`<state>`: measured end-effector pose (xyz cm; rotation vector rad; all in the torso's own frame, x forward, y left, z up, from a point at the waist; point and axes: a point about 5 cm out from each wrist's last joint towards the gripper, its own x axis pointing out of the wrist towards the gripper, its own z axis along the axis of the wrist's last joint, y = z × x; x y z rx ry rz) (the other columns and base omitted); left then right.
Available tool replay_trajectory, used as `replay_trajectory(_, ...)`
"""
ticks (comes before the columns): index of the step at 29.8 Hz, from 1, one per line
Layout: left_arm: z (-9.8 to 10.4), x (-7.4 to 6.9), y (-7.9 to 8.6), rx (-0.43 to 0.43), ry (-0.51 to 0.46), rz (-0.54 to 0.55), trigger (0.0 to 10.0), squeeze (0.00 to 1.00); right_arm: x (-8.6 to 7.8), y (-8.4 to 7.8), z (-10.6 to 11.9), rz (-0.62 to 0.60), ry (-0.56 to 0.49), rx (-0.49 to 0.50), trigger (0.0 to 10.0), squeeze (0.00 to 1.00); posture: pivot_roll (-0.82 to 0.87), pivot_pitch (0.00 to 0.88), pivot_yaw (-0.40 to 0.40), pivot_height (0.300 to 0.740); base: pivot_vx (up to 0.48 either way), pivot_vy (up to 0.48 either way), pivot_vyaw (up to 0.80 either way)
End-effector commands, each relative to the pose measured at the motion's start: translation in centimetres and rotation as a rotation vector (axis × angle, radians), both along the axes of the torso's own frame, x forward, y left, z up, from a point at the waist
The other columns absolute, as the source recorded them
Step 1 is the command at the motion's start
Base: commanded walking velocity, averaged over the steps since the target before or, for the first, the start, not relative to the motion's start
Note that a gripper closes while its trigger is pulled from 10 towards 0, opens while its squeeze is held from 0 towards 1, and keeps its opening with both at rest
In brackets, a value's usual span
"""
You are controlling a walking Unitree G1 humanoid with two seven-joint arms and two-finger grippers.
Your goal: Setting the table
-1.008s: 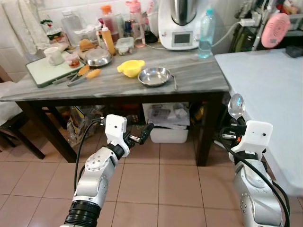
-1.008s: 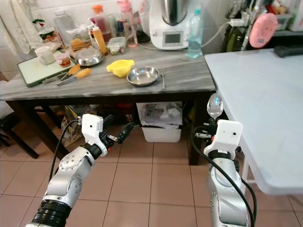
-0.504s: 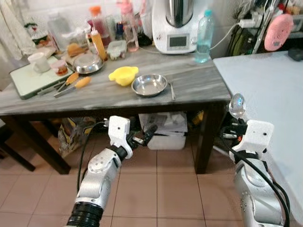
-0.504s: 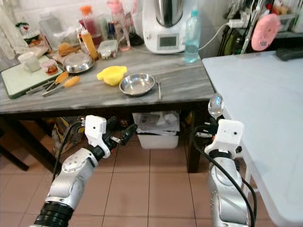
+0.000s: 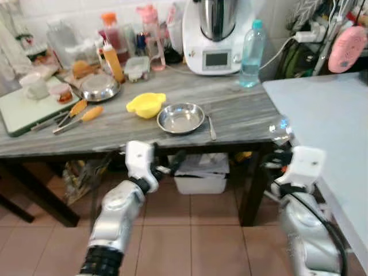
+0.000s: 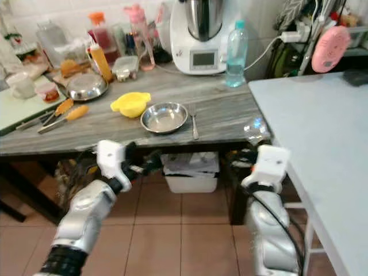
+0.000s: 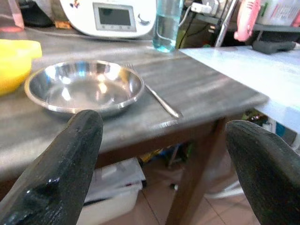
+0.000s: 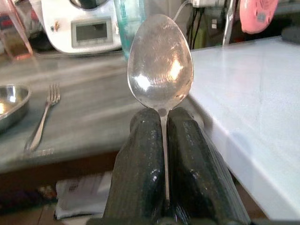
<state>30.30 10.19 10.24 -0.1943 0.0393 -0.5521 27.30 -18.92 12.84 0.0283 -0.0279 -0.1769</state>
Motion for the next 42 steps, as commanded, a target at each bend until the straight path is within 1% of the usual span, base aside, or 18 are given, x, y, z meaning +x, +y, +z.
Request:
replay_trajectory(1,0.4,0.2,1.3,0.019,-0.017,0.03,10.0,0.0,0.2,1.0,0.5,0.026,-0.025,0.019,10.0,0.0,-0.13,0.0,0.086,0.74,0.386,0.0,0.0)
replay_trajectory(18,0.2,-0.1,1.4,0.023,-0.009,0.021,10.0,0.0,0.2,1.0,0.6,0.024,-0.024,0.012,10.0,0.0,-0.13,0.0,0.084,0.74,0.382,0.0,0.0)
replay_trajectory(28,0.0,-0.6,1.3,0.023,0.001,0.01,10.0,0.0,0.2,1.0,0.5,0.022,-0.018,0.011,10.0,0.0,-0.13,0.002,0.084,0.74,0.36,0.0,0.0)
replay_trajectory(35,0.1,-1.5,1.9,0.001,0.002,0.01,10.0,0.0,0.1,1.0,0.3,0.022,-0.011,0.011,10.0,0.0,-0.12,0.007,0.084,0.74,0.0,0.0,0.0)
replay_trajectory(39,-0.2,-1.9,2.3,0.006,0.017,0.012,10.0,0.0,0.1,1.2,0.5,0.028,-0.015,0.01,10.0,0.0,-0.12,0.008,0.081,0.74,0.0,0.0,0.0)
replay_trajectory(42,-0.2,-2.4,2.5,0.012,0.023,-0.006,10.0,0.0,0.2,1.1,0.4,0.028,-0.006,0.009,10.0,0.0,-0.12,0.01,0.08,0.74,0.0,0.0,0.0)
